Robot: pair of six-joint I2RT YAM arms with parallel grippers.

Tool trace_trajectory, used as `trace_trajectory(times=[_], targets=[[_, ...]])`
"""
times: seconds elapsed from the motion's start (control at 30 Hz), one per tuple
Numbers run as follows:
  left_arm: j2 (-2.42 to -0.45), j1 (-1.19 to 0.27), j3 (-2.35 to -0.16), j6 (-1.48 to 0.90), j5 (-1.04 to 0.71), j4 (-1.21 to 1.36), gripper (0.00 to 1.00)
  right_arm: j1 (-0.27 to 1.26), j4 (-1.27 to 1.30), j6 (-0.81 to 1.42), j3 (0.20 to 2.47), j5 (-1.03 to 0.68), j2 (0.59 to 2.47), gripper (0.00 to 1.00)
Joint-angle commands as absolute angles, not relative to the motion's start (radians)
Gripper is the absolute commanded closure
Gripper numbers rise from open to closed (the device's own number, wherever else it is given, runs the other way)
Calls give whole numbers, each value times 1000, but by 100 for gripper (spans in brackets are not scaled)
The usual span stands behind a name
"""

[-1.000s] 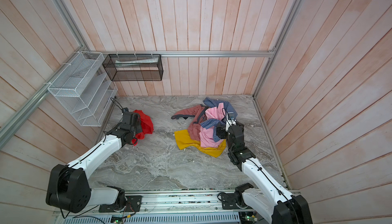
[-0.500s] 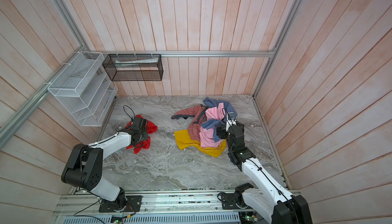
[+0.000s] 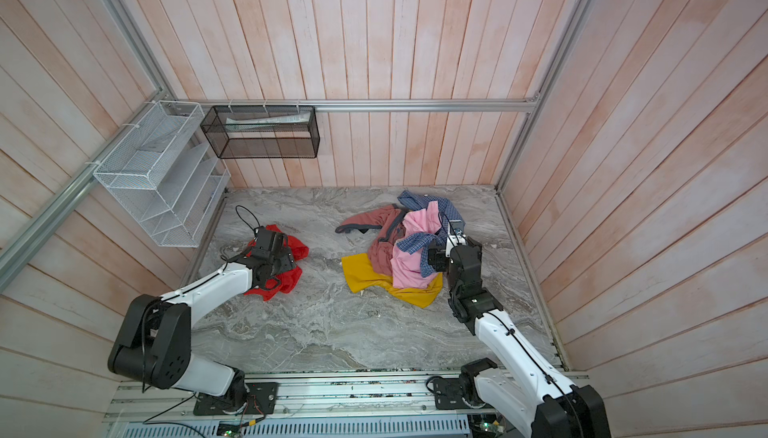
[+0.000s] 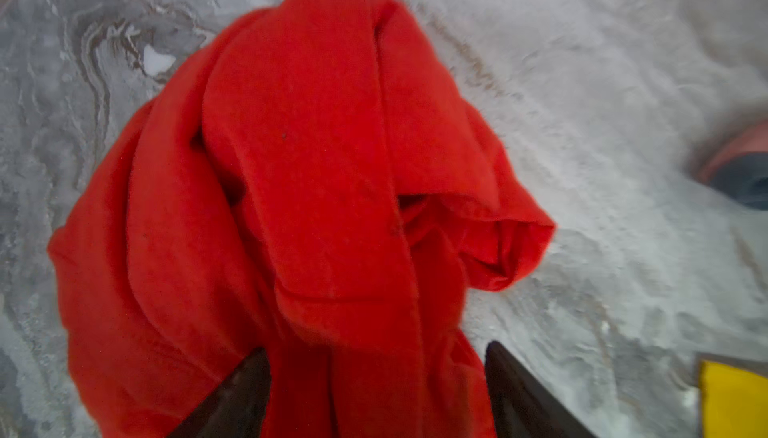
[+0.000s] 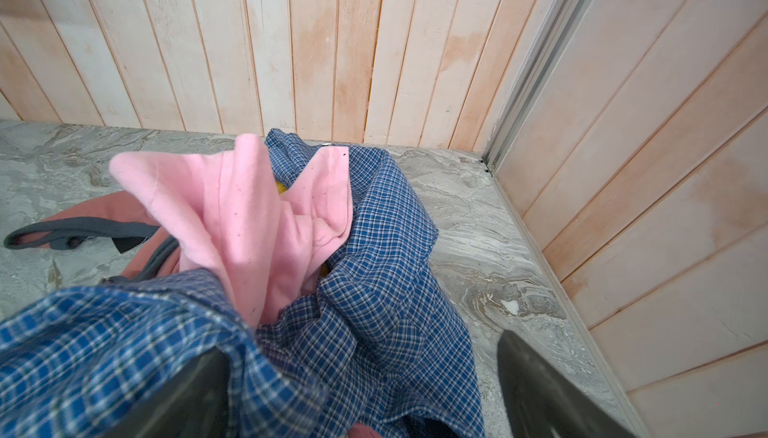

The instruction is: Pick out a specific cloth from the pile

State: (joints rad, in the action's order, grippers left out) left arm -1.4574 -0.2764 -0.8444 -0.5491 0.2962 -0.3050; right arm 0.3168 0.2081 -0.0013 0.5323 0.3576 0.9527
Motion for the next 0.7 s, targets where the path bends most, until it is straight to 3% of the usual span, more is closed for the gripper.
trace_trajectory(times=[0.0, 0.2, 0.67], targets=[[-1369, -285, -819, -538, 273, -245, 9, 300, 208, -12, 510, 385, 924, 2], [-1254, -283, -791, -507, 317, -238, 0, 281, 251, -16, 476, 357, 887, 2], [-1107, -247, -645, -476, 359, -181, 0, 268, 517, 34, 251, 207, 717, 2]])
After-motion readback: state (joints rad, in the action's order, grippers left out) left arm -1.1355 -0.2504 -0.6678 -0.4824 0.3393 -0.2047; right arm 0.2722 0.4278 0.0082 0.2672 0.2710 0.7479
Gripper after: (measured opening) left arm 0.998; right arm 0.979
